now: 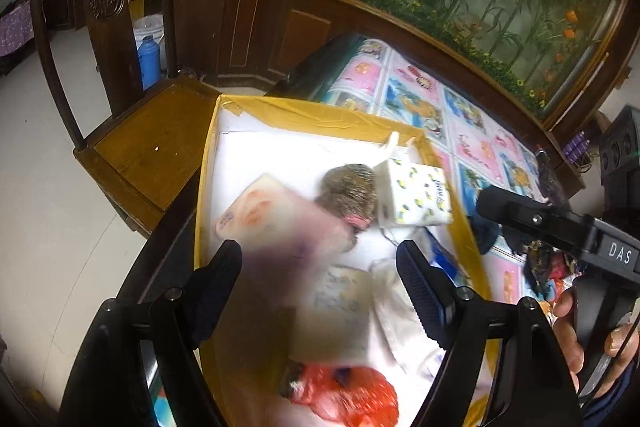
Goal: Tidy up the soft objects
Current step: 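Withdraw both open tools from the tray toward the table, then grasp the red-and-blue sponge pack with left tool while right tool grasps blue cloth and orange bag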
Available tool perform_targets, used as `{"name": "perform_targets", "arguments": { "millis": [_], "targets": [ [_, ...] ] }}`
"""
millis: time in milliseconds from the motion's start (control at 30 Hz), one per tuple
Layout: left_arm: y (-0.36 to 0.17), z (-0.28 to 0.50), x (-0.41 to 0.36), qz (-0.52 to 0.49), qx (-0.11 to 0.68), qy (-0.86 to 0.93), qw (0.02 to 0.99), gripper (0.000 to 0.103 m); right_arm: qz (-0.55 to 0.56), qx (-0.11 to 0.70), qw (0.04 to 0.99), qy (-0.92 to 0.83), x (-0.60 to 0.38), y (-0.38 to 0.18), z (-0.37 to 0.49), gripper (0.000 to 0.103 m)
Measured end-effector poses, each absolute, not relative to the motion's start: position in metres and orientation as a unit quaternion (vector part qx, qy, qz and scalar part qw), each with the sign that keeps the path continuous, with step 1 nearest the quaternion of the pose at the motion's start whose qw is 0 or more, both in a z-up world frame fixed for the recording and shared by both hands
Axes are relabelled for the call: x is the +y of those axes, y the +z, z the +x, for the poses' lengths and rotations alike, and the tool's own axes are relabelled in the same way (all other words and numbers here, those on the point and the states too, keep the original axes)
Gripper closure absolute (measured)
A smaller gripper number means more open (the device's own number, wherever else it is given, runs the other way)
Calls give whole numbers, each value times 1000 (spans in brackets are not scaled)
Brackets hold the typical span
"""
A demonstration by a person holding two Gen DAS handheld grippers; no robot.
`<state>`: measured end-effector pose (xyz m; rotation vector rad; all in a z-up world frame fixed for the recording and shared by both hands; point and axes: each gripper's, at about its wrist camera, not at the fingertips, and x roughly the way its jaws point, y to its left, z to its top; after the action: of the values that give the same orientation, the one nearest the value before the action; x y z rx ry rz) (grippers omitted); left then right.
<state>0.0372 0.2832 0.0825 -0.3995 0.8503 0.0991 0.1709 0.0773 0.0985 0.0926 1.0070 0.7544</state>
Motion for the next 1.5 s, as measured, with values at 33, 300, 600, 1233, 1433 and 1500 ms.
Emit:
{"name": "perform_targets", "arguments": {
  "millis": [33,300,600,1233,1433,1500],
  "targets": [
    [85,32,278,-190,407,44,892,24,50,468,807,356,64,100,165,16],
    [99,-1,209,-165,394,-20,904,24,108,457,810,352,-60,84,121,16],
    [84,2,69,-56,452,-145,879,24,143,410,848,305,-193,74,85,16],
    [17,27,-30,54,528,-129,838,19,296,388,840,239,-306,64,102,15],
    [29,5,-22,-16,516,-185,836,19,248,415,854,193,-298,55,122,15],
    [33,0,-14,-18,511,-175,841,19,217,428,856,191,-292,50,135,15]
  ]
}}
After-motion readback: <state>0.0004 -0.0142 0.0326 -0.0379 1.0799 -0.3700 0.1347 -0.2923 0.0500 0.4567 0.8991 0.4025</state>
